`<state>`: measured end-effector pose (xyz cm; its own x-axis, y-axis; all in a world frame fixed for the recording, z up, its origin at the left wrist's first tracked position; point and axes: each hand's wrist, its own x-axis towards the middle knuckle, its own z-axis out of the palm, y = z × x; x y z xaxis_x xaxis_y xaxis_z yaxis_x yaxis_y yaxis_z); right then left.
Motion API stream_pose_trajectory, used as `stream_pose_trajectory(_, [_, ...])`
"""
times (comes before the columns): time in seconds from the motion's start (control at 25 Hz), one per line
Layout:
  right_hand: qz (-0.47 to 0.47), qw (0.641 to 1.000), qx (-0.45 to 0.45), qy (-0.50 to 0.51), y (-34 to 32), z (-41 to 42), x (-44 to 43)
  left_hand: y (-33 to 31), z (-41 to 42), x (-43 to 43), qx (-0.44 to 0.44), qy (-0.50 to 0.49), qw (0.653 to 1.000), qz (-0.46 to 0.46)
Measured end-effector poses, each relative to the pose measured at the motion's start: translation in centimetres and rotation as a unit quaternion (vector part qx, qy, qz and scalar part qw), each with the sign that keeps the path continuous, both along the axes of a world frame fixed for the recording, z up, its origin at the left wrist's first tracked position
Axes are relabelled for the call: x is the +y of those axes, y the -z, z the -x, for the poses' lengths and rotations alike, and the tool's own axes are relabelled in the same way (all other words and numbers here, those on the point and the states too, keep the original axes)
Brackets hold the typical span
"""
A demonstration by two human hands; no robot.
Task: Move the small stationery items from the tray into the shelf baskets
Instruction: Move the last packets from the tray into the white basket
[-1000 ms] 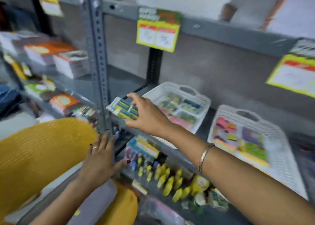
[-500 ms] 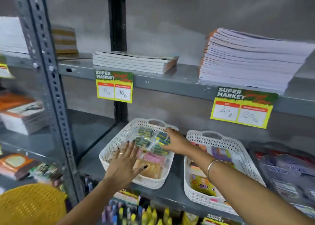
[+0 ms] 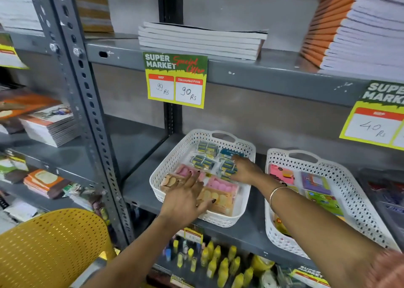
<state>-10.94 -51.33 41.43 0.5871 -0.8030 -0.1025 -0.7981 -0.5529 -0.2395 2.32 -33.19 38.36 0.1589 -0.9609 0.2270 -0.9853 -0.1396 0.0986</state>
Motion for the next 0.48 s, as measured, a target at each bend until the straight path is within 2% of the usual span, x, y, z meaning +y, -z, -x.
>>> stream_pose_trajectory(0.32, [0.011, 0.996, 0.090, -0.026, 1.0, -1.0, -0.3, 0.2, -0.1, -0.2, 0.009, 0.010, 1.000, 0.014])
stream_pose_trajectory(0.48, [-0.002, 0.994, 0.100, -0.037, 1.0, -1.2, -0.5, 0.1, -0.1, -0.2, 0.008, 0.014, 1.000, 0.004])
